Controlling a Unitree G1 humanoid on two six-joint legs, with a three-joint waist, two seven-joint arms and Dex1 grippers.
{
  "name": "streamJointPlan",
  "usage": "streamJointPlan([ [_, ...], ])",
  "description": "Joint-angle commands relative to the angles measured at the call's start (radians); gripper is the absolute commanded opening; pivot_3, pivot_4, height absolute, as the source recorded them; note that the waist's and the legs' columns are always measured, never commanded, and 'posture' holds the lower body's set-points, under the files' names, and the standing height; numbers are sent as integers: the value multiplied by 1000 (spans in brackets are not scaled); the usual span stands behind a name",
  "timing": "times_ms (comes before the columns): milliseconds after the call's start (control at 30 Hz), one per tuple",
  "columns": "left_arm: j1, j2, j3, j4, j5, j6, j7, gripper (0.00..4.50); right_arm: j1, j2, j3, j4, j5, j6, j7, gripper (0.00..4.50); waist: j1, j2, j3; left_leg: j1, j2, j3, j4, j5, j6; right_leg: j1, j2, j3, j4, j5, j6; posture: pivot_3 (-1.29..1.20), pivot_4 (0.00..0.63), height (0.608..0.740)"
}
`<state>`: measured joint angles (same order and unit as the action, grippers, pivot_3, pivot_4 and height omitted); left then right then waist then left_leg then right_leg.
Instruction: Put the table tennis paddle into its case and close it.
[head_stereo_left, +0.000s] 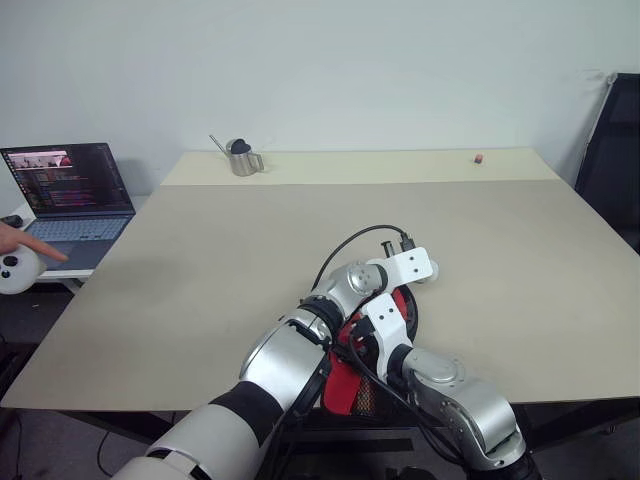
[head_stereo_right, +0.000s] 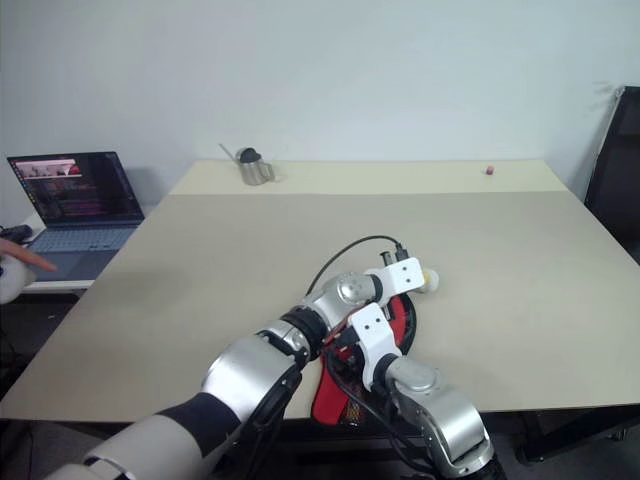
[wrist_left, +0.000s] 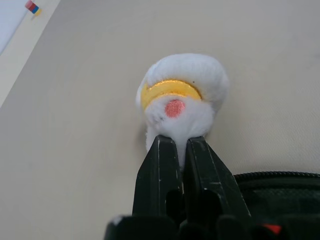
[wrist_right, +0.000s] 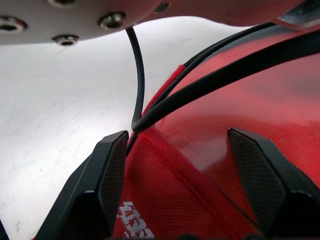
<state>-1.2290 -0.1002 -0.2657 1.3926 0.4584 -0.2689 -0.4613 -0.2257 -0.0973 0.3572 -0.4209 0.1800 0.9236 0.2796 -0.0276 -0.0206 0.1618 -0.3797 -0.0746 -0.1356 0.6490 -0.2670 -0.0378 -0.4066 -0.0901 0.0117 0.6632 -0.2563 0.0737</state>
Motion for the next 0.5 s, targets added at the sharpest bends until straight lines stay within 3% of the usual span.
streamJointPlan([
  [33,-3,11,17,-20,-20,-21,-27,1114,-11,5,6,38,12,14,11,3456,-2,0,0,0,0,0,0,0,0,0,0,0,0,0,0,0,150,740],
  [200,-7,103,37,-24,-30,-17,14,2956,-53,-6,-7,84,12,-8,39,3456,-11,0,0,2,0,0,0,0,0,0,0,1,1,0,0,0,150,740],
  [500,-15,274,131,-46,-116,-58,-25,2956,-124,-44,-52,163,5,-60,84,3456,-13,0,0,2,0,-1,0,0,0,0,0,2,1,0,0,0,150,740],
])
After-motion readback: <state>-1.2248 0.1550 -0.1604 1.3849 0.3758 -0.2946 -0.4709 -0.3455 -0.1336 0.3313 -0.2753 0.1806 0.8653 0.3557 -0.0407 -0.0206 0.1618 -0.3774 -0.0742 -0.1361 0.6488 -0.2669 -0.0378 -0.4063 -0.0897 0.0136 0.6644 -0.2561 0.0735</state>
